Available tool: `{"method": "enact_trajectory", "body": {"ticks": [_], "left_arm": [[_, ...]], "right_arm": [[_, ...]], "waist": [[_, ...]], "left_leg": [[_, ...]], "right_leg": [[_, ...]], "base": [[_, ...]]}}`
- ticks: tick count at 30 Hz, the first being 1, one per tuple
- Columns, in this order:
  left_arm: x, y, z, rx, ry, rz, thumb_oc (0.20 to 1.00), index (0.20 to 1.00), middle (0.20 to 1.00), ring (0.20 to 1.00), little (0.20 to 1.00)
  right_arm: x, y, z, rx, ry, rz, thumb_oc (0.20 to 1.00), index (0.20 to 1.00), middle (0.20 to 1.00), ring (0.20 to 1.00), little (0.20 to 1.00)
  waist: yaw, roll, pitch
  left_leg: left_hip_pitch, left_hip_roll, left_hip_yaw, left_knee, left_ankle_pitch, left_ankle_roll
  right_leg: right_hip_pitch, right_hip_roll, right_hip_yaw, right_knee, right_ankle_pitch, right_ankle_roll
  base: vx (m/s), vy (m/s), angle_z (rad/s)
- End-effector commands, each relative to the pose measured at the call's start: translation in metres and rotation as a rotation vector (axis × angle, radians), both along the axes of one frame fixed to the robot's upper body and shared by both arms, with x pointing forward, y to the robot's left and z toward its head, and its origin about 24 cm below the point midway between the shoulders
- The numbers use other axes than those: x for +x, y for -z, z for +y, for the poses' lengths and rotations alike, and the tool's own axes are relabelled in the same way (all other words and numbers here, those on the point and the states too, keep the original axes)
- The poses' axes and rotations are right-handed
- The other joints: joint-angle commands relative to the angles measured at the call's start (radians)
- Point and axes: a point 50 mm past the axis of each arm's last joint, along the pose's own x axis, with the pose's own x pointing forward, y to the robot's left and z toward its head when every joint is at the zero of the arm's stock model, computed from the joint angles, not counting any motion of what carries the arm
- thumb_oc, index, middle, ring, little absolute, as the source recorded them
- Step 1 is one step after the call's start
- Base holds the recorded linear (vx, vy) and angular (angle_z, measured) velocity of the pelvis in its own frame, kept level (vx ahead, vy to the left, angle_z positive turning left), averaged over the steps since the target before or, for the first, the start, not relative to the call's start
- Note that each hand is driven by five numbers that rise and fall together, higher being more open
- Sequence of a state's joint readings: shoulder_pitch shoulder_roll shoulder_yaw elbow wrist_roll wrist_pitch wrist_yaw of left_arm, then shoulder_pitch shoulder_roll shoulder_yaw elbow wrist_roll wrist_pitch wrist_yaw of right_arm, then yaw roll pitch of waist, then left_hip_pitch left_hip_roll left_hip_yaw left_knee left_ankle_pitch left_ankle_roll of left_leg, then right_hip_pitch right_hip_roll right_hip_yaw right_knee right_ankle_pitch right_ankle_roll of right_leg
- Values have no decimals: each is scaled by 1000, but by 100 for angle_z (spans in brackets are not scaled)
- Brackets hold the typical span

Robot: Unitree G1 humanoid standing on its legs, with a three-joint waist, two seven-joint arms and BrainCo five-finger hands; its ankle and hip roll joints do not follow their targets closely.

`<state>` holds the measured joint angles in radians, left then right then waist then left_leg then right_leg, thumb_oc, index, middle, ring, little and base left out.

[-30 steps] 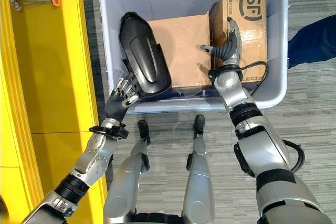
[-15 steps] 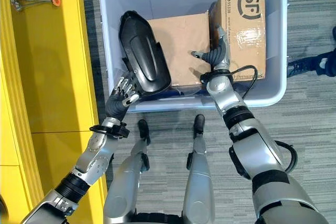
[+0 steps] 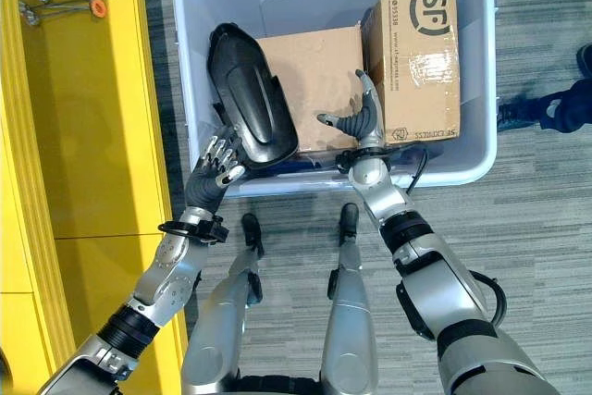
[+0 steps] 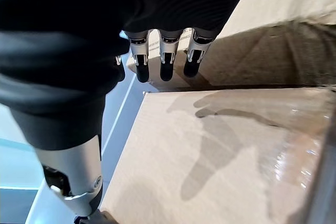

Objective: Move parts from the plastic box to the shelf.

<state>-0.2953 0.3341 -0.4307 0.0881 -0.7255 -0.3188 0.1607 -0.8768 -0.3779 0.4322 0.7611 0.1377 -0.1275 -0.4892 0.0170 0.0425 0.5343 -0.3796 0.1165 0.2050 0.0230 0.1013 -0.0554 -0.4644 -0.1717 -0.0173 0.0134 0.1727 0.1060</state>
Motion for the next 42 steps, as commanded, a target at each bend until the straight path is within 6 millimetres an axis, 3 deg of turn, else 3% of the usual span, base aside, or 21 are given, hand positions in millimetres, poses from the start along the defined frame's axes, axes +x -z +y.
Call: {"method": "enact_trajectory", "body": {"ticks": [1,25,35,42], "left_arm": [[-10,-11,-3,-29,20,-74,1000,1000,1000,1000,1000],[-14,6,-1,-10,31,0,1000,1000,1000,1000,1000],[-13,10,2,-5,15,17,1000,1000,1000,1000,1000],[-14,11,2,3,20,21,1000,1000,1000,1000,1000]], "right_arm": [[-5,-17,11,100,-65,-100,1000,1000,1000,1000,1000],[-32,26,20,301,-113,-41,1000,1000,1000,1000,1000],[-35,32,20,337,-105,-28,1000,1000,1000,1000,1000],[-32,26,17,330,-97,-45,1000,1000,1000,1000,1000]], "waist": [[15,-6,-14],[9,-27,-75],[4,-28,-87],[4,-32,-88]], "left_leg": [[-15,53,-68,60,-23,-31],[44,59,-75,48,-26,-38],[50,57,-69,48,-26,-36],[52,61,-67,49,-28,-35]], "right_leg": [[32,-55,-65,124,-109,47],[126,-64,-85,62,-93,49],[130,-63,-79,55,-89,50],[126,-59,-73,57,-88,50]], "base": [[0,0,0],[0,0,2],[0,0,0],[0,0,0]]}}
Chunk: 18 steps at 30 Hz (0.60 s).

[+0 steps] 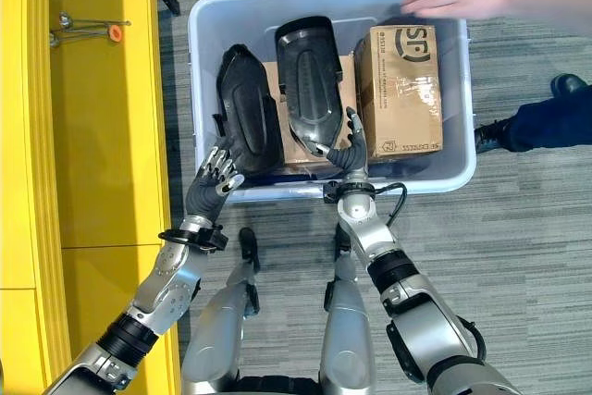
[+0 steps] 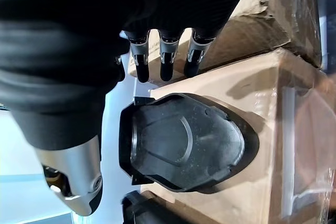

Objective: Move parts from the plastic box to the shelf.

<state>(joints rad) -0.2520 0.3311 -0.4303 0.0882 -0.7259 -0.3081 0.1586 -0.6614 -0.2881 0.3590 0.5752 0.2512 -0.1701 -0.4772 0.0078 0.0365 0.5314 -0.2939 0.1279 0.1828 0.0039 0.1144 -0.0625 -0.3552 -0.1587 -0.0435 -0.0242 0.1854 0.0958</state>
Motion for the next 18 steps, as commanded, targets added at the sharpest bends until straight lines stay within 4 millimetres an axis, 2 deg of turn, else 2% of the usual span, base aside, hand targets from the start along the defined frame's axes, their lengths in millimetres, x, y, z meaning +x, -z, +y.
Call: {"method": "enact_trajectory", "body": {"ticks": [1,18], "left_arm": [[-8,-1,-1,-1,29,-30,1000,1000,1000,1000,1000],[-8,-2,0,2,29,-32,1000,1000,1000,1000,1000]], "right_arm": [[-2,-15,1,56,-4,-97,1000,1000,1000,1000,1000],[5,-31,-3,27,18,-139,1000,1000,1000,1000,1000]], "waist": [[13,-24,-85],[20,-23,-82]], "left_leg": [[-33,49,-44,67,-41,-28],[-33,50,-49,67,-42,-27]], "right_leg": [[17,-72,-47,96,-101,61],[10,-68,-52,112,-110,59]], "base": [[0,0,0],[0,0,0]]}}
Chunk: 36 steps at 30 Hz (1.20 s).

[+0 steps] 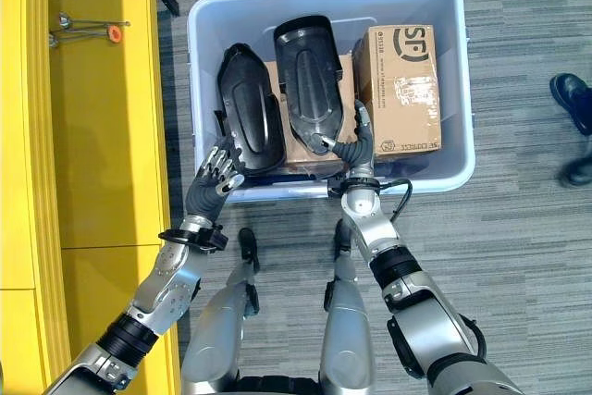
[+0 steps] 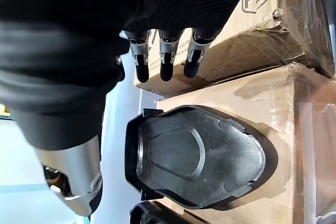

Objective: Move parts from the plastic box to the shelf.

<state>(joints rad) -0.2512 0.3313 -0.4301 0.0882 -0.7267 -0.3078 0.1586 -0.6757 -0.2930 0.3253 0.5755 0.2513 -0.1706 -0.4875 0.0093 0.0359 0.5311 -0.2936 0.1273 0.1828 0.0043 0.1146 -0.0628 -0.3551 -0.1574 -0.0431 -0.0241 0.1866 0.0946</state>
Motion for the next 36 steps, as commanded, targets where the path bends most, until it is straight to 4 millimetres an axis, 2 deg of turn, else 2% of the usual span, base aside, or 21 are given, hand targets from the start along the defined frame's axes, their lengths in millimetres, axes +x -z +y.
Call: {"method": "enact_trajectory", "body": {"ticks": [1,9,19,36], "left_arm": [[-8,-2,0,2,32,-32,1000,1000,1000,1000,1000],[-8,-3,0,4,36,-37,1000,1000,1000,1000,1000],[-8,-3,1,5,29,-36,1000,1000,1000,1000,1000],[-7,-5,0,4,28,-44,1000,1000,1000,1000,1000]], "right_arm": [[3,-25,4,3,-13,-119,1000,1000,1000,1000,1000],[6,-34,3,-12,-8,-144,1000,1000,1000,1000,1000],[6,-34,5,-16,-15,-146,1000,1000,1000,1000,1000],[11,-40,22,-75,-57,-145,1000,1000,1000,1000,1000]], "waist": [[19,-23,-81],[22,-25,-83],[25,-28,-83],[41,-30,-69]], "left_leg": [[-34,51,-50,67,-42,-26],[-33,51,-53,65,-41,-26],[-33,52,-56,65,-41,-24],[-46,45,-65,66,-40,-19]], "right_leg": [[10,-69,-51,113,-111,60],[11,-69,-53,113,-112,60],[11,-70,-58,115,-113,59],[6,-73,-66,120,-111,59]], "base": [[0,0,0],[0,0,0],[0,0,0],[0,0,0]]}}
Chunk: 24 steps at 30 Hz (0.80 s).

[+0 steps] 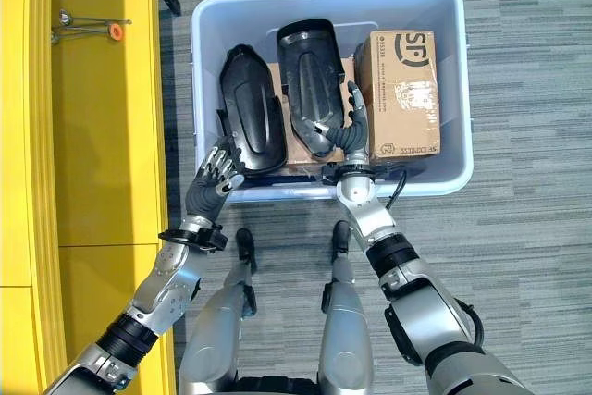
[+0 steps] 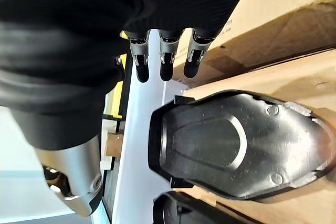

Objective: Move parts from the plastic box to the shelf.

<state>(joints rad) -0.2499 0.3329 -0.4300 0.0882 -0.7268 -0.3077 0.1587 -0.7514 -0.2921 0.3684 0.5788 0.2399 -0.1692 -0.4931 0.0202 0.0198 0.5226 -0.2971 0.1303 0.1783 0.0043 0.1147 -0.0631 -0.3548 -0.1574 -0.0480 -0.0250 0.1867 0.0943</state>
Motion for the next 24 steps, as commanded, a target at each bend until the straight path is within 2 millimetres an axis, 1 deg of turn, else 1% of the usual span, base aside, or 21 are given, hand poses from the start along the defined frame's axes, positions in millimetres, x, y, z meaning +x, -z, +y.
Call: {"method": "enact_trajectory", "body": {"ticks": [1,16,24], "left_arm": [[-7,-6,0,1,29,-48,1000,1000,1000,1000,1000],[-5,-8,-5,1,42,-53,1000,1000,1000,1000,1000],[-4,-9,-6,2,34,-52,1000,1000,1000,1000,1000]], "right_arm": [[5,-18,7,-32,-13,-77,1000,1000,1000,1000,1000],[12,-26,14,-68,-22,-75,1000,1000,1000,1000,1000],[11,-15,27,-66,-53,-32,1000,1000,1000,1000,1000]], "waist": [[31,-13,-61],[44,-10,-43],[52,-9,-33]], "left_leg": [[-44,42,-62,64,-39,-19],[-72,32,-80,66,-34,-15],[-93,24,-87,80,-41,-10]], "right_leg": [[5,-73,-62,120,-111,59],[-10,-73,-64,116,-105,54],[-17,-79,-69,117,-103,55]], "base": [[0,0,0],[1,-1,3],[0,0,0]]}}
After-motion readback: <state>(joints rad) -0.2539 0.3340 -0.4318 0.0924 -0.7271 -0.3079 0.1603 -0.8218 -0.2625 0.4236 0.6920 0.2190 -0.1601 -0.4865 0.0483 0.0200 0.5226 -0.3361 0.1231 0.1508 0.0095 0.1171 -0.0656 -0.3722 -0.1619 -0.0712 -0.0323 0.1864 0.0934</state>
